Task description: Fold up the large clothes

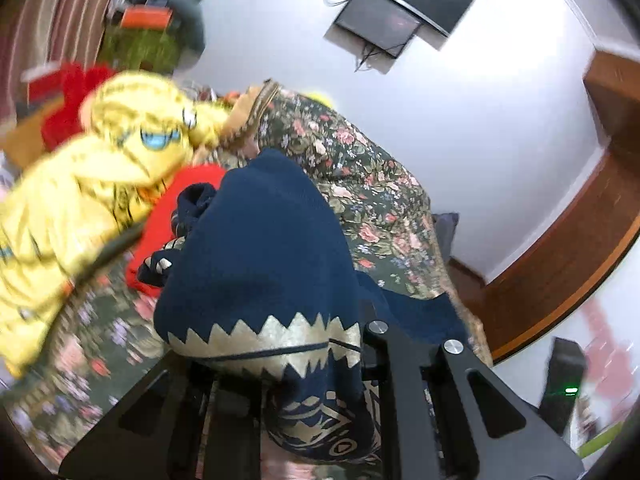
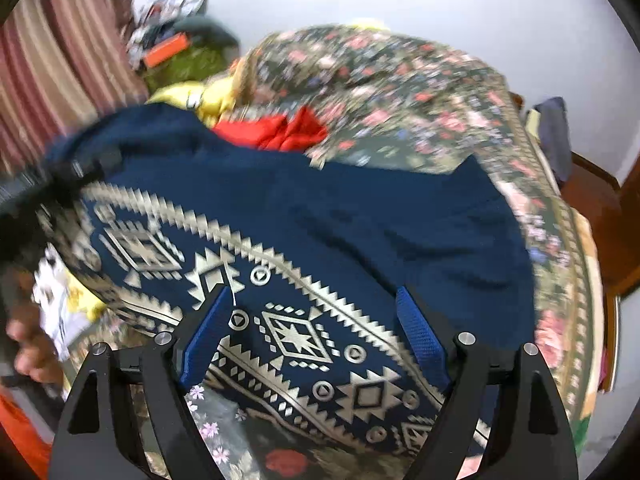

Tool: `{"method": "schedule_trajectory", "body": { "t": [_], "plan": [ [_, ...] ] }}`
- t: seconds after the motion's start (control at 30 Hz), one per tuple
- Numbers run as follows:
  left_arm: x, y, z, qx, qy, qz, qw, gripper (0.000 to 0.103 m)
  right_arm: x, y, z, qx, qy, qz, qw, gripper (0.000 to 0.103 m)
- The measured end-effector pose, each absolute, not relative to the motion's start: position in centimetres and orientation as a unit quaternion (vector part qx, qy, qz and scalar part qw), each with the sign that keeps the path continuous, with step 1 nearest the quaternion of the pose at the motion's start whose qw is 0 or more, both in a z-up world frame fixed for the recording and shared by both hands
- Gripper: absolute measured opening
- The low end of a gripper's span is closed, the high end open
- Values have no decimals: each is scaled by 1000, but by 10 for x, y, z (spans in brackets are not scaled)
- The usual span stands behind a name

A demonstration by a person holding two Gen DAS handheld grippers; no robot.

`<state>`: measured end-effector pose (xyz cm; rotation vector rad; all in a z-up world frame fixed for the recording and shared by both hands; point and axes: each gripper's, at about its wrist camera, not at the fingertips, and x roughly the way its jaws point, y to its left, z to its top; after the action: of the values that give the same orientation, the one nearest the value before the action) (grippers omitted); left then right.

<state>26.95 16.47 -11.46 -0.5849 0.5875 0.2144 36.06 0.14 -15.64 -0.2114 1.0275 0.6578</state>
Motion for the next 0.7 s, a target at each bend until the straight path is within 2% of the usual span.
{"method": "schedule_trajectory", "body": {
  "t": [0.13,0.23,0.33,0.5,0.7],
  "plan": [
    [269,145,-117,-228,298,93,922,14,359,29,-195,-126,520,319,783,81],
    [277,134,-118,-204,298,84,929,14,356,26,-201,-123,519,319,783,81],
    [289,122,-115,-191,297,53,934,14,356,13,-192,-117,522,341,773,81],
    [313,64,-104,-131,300,-2,945,14,353,-53,-154,-80,478,290,825,81],
    [343,-15,-134,-98,343,-67,932,14,354,-153,-134,-31,468,162,868,81]
  ]
}}
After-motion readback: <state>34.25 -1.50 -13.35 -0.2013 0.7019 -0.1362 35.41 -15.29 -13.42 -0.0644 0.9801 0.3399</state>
